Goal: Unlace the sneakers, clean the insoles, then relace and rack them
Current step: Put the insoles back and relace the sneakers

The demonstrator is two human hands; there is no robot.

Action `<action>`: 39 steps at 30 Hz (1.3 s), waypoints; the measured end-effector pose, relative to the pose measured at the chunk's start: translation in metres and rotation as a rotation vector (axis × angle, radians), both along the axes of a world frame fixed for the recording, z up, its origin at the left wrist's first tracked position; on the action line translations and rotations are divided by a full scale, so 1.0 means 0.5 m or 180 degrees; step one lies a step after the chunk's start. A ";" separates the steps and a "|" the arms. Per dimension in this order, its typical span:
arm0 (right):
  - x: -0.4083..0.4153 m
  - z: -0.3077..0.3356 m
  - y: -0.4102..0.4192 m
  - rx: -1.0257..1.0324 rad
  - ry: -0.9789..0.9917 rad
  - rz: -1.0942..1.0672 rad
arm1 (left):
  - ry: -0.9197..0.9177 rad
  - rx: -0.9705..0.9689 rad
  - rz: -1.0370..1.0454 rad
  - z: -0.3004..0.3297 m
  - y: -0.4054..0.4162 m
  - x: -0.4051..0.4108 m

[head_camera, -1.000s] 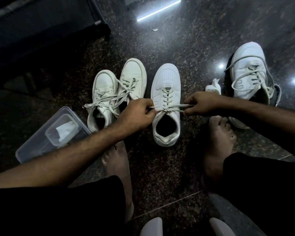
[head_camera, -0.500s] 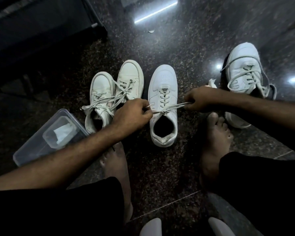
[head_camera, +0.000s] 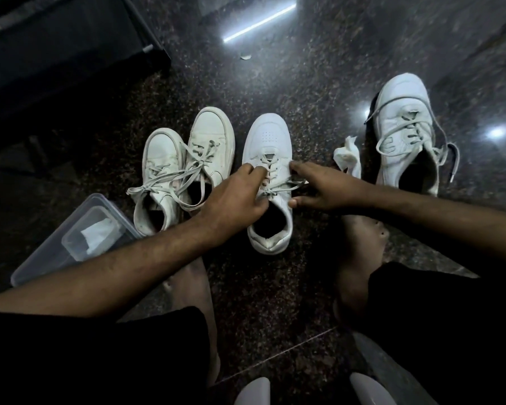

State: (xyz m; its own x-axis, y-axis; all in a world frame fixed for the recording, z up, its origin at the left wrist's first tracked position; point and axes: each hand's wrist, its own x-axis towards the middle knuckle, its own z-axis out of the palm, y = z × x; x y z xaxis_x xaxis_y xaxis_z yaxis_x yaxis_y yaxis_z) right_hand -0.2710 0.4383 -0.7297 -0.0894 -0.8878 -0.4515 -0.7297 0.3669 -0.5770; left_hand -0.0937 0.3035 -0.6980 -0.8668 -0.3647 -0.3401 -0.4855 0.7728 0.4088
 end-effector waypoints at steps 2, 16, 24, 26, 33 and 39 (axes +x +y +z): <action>-0.008 -0.005 0.007 -0.0004 -0.0097 -0.0103 | 0.0074 0.0116 0.0068 -0.007 0.001 -0.008; -0.078 0.014 0.017 -0.0327 0.0218 -0.0621 | 0.0481 -0.0677 0.0062 0.034 0.032 -0.103; -0.145 0.082 0.124 -0.0307 0.1851 -0.1089 | 0.0701 -0.0368 -0.1461 0.021 0.101 -0.189; -0.162 0.092 0.158 -0.0077 0.2302 -0.1027 | 0.0482 -0.0523 -0.1755 0.017 0.110 -0.193; -0.183 0.064 0.197 0.0350 0.2311 -0.0814 | 0.0288 -0.0673 -0.1796 0.009 0.110 -0.215; -0.218 0.046 0.212 0.0348 0.2224 -0.0837 | 0.0244 -0.0751 -0.1802 0.006 0.109 -0.219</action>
